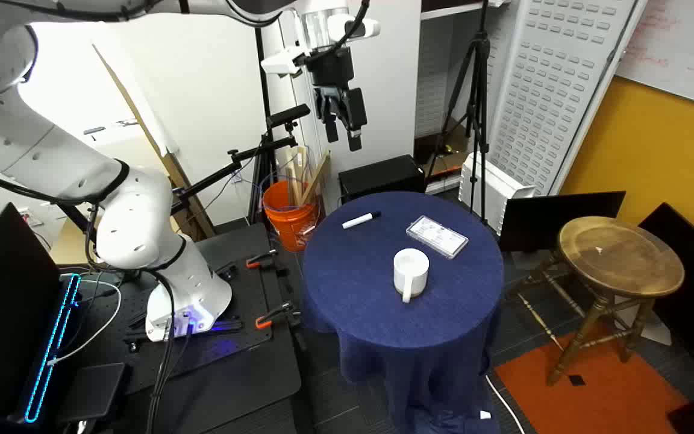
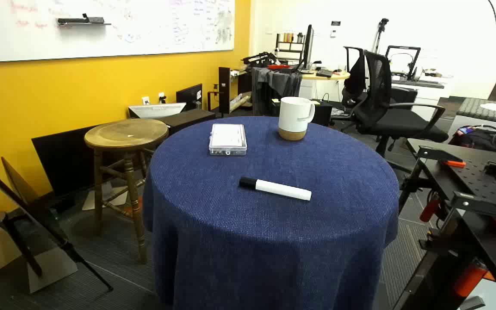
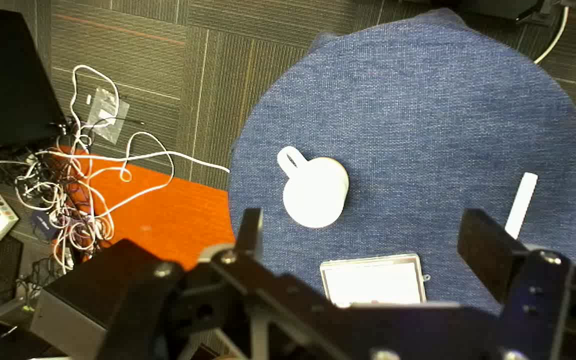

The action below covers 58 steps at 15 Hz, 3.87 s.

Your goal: Rotate the marker

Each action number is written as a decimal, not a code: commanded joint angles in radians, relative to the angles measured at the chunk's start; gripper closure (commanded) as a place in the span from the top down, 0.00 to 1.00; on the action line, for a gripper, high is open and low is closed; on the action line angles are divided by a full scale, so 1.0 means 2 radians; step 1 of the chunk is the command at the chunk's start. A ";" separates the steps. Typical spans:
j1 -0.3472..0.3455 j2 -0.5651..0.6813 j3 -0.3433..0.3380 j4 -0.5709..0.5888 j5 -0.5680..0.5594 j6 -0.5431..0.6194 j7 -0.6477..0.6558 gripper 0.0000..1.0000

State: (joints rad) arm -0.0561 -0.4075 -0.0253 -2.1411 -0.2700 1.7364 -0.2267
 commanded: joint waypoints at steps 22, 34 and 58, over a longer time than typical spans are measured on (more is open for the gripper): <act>0.060 0.070 0.034 -0.072 0.047 0.293 0.056 1.00; 0.102 0.138 0.050 -0.069 0.221 0.307 0.018 1.00; 0.092 0.296 0.079 -0.097 0.287 0.492 0.074 1.00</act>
State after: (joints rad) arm 0.1505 0.1628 0.1133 -2.3421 0.3024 2.7152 -0.1119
